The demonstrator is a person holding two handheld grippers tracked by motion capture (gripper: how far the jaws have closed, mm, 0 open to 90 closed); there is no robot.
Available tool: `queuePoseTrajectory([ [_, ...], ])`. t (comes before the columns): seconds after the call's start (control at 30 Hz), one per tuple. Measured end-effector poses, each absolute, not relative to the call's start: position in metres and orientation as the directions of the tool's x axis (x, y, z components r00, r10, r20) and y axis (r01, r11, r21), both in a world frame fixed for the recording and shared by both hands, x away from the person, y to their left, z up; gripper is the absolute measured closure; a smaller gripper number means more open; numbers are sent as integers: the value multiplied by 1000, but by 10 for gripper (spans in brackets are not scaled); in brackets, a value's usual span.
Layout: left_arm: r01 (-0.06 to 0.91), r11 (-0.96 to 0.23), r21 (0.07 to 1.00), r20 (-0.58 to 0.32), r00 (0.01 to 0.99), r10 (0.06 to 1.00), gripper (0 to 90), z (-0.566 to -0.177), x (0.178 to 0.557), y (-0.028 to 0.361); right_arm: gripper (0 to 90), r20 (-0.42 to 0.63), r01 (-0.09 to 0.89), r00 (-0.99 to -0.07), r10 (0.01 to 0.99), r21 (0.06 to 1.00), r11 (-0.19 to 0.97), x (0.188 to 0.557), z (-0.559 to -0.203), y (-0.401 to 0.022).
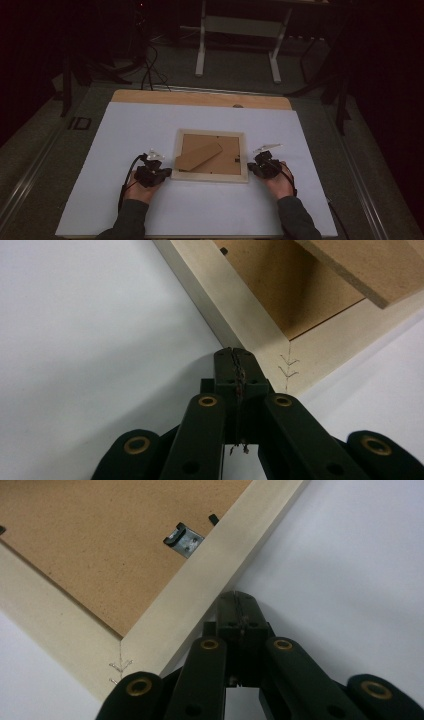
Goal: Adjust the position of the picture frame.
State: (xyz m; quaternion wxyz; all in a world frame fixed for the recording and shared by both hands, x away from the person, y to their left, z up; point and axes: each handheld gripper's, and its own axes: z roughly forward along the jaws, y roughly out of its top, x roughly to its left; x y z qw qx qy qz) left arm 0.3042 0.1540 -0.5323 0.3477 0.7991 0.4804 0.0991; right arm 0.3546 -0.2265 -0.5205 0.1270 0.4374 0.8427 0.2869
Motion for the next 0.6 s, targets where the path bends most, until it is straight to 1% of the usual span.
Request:
queuePoseTrajectory([
  [0.6, 718, -266, 644, -187, 485, 854, 900, -532, 301, 167, 900, 19, 646, -593, 805, 607, 462, 360, -522, -210],
])
